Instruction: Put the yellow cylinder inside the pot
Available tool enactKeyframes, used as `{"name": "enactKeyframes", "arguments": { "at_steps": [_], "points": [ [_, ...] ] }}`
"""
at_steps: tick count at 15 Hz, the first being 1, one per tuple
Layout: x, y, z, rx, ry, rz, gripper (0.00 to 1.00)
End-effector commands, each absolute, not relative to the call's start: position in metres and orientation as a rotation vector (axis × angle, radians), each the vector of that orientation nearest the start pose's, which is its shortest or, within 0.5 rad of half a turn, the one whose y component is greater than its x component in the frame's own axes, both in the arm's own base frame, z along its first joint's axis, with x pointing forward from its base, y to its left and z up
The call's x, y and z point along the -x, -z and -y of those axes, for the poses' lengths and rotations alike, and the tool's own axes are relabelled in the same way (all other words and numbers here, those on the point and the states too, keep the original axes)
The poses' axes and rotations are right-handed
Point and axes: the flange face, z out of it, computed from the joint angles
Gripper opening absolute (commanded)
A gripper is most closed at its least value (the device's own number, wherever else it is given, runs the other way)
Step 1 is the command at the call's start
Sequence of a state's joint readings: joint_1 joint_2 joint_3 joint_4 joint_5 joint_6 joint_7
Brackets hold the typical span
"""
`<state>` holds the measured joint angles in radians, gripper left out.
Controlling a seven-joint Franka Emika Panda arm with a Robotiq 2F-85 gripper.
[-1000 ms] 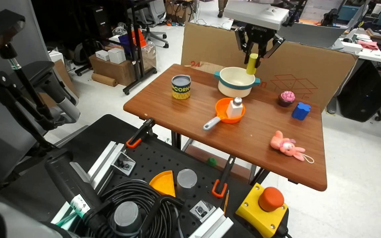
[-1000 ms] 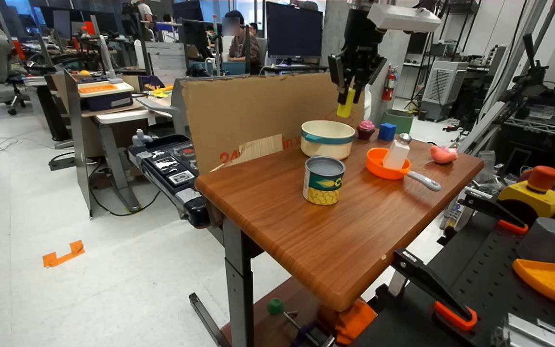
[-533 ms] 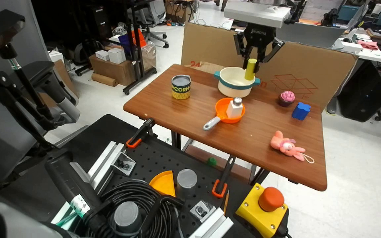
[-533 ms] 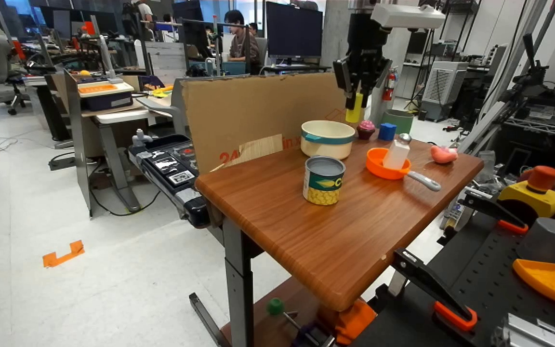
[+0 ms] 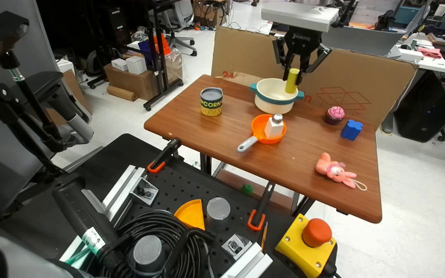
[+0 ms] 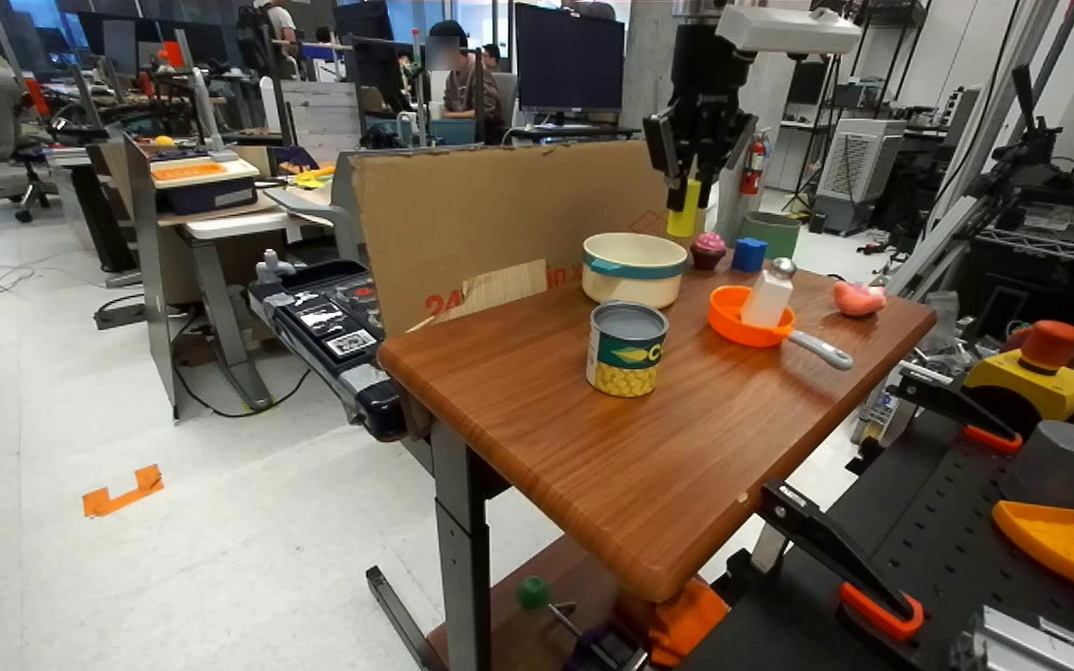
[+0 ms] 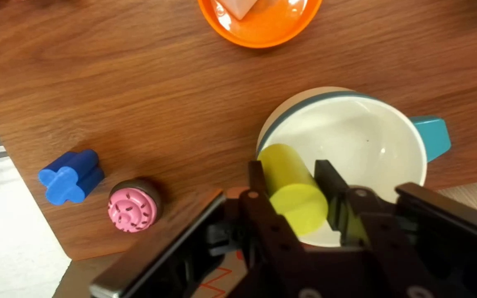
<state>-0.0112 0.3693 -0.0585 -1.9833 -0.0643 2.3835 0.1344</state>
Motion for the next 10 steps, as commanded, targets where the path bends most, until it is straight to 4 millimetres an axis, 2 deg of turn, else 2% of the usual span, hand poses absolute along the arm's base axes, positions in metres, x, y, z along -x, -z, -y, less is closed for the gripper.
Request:
{"name": "enactKeyframes", "arguments": {
  "at_steps": [1, 3, 10],
  "points": [
    [-0.6192, -0.2863, 0.0369, 3.137, 0.106, -0.243, 0.09],
    [-0.6179, -0.2859, 0.0346, 3.116, 0.040, -0.234, 0.09],
    [-0.6179, -0.2831, 0.0394, 3.128, 0.012, -0.278, 0.09]
  ]
}}
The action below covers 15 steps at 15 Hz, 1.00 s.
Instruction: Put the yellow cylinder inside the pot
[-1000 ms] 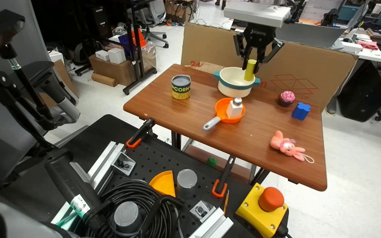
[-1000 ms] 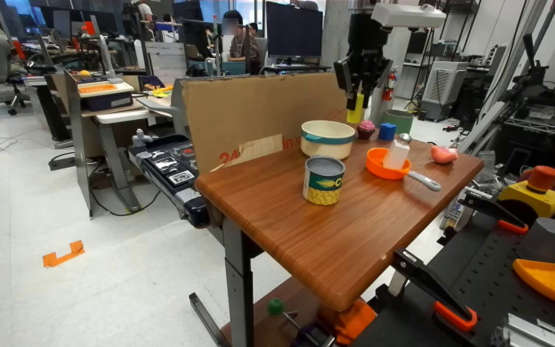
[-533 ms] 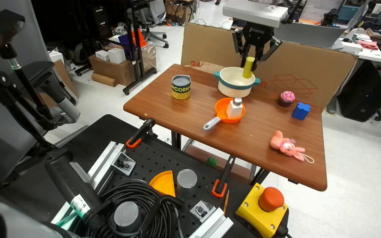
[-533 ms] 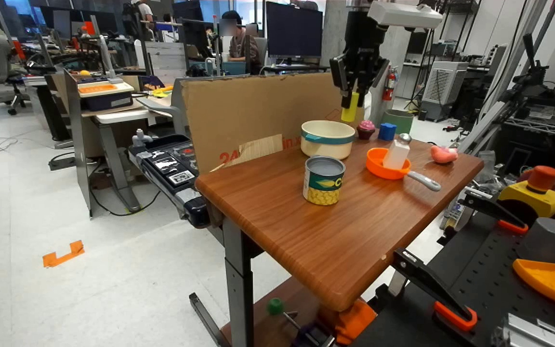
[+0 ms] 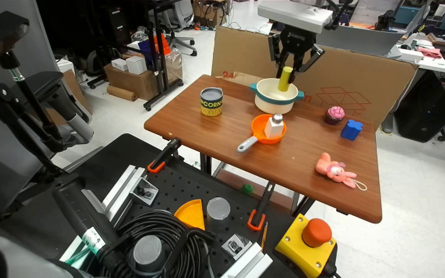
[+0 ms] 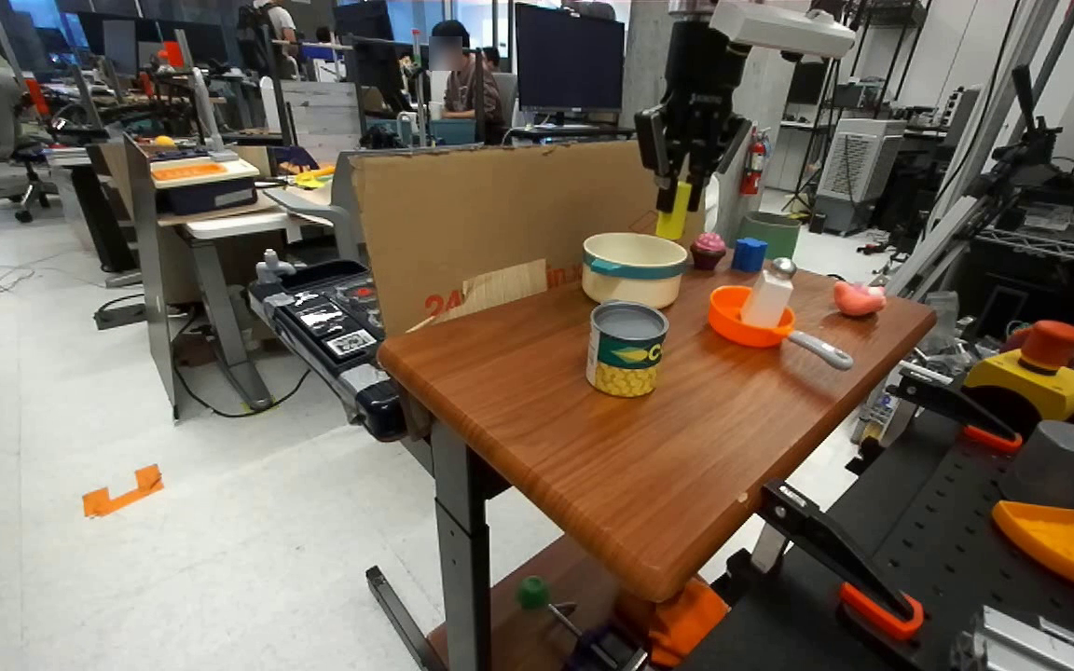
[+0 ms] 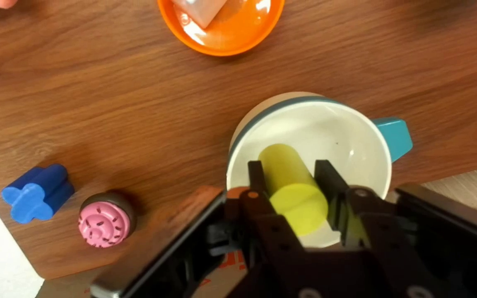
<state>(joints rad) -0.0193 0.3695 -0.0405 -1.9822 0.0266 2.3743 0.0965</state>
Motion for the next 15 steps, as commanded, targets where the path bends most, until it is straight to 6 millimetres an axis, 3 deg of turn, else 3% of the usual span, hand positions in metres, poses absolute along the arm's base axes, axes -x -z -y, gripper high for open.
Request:
{"name": "enactKeyframes", "arguments": {
  "at_steps": [1, 2, 4, 9, 15],
  "points": [
    [-0.618, -0.282, 0.041, 3.138, 0.007, -0.291, 0.36],
    [-0.618, -0.281, 0.042, 3.138, 0.006, -0.300, 0.60],
    [-0.618, -0.280, 0.045, 3.138, 0.001, -0.307, 0.64],
    [-0.618, -0.280, 0.048, 3.139, -0.003, -0.325, 0.98],
    [-0.618, -0.282, 0.051, 3.138, 0.002, -0.327, 1.00]
  ]
}}
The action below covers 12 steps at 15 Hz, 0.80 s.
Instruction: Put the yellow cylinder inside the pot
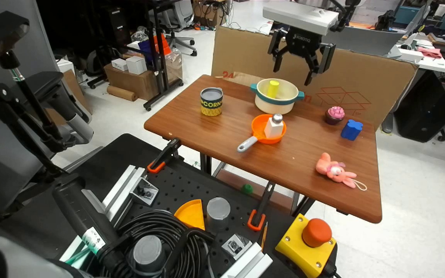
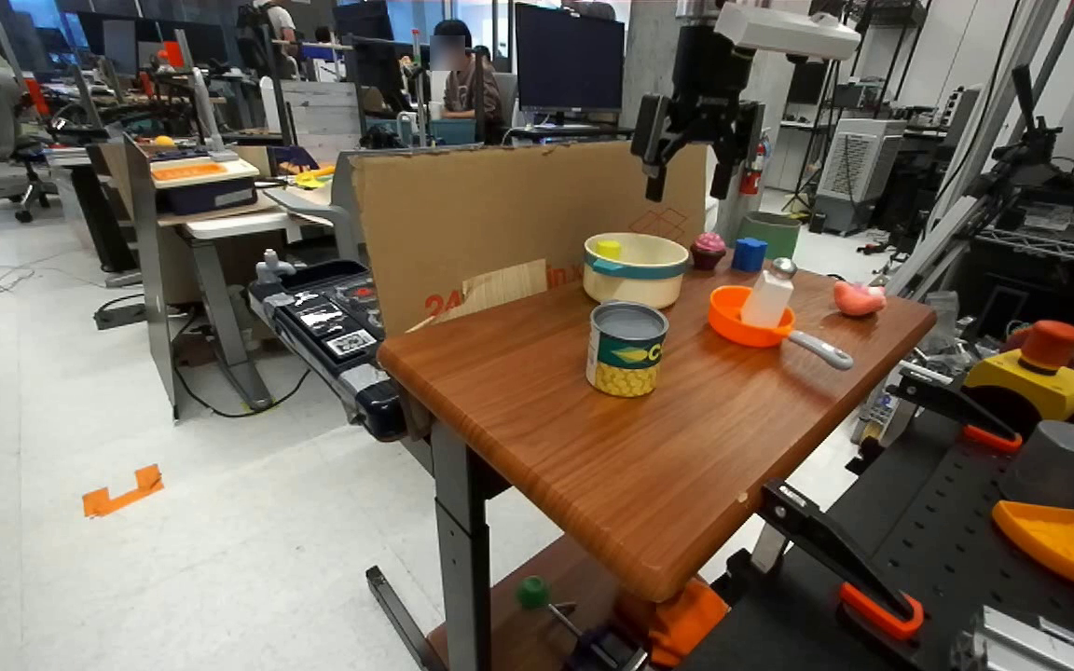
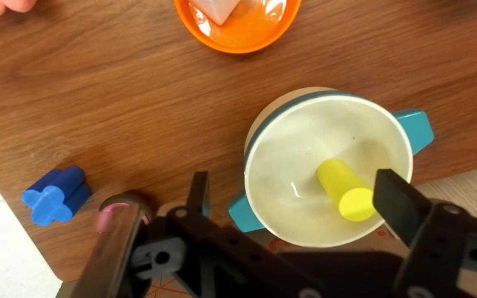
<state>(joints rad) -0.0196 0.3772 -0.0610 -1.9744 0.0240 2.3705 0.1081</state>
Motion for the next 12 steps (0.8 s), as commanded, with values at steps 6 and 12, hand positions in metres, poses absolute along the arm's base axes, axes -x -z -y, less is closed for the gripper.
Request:
{"name": "enactKeyframes", "arguments": {
  "at_steps": [6, 12],
  "points": [
    [-0.614, -0.289, 0.054, 3.159, 0.008, -0.333, 1.00],
    [-0.579, -0.317, 0.059, 3.245, -0.054, -0.389, 1.00]
  ]
}}
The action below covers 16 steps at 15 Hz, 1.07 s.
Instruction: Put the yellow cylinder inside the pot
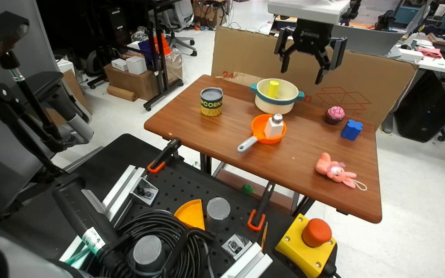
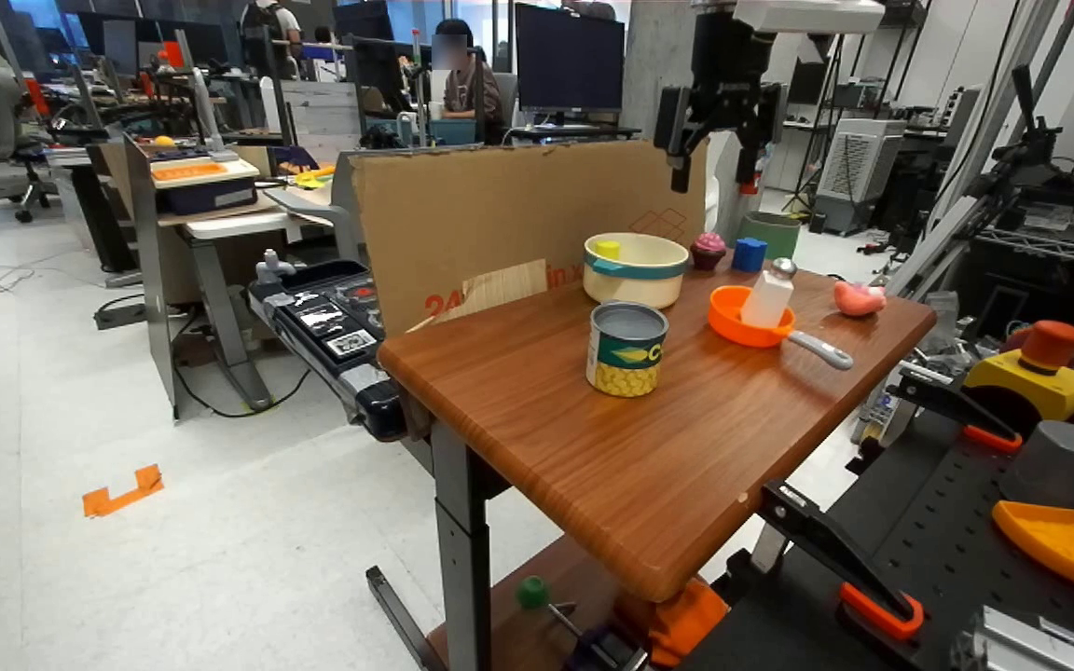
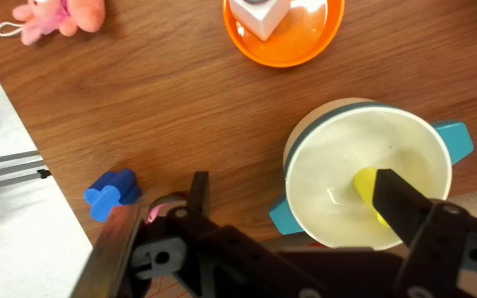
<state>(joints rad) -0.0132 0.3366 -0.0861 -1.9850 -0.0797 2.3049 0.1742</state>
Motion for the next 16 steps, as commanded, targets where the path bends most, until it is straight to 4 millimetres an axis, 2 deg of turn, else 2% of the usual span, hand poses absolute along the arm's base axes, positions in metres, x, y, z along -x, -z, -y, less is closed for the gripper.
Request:
{"name": "enactKeyframes", "arguments": {
  "at_steps": [1, 8, 16],
  "points": [
    [-0.572, -0.324, 0.058, 3.247, -0.054, -0.402, 1.00],
    [-0.502, -0.382, 0.043, 3.223, -0.011, -0.346, 1.00],
    [-0.410, -0.431, 0.029, 3.269, 0.084, -0.253, 1.00]
  ]
}}
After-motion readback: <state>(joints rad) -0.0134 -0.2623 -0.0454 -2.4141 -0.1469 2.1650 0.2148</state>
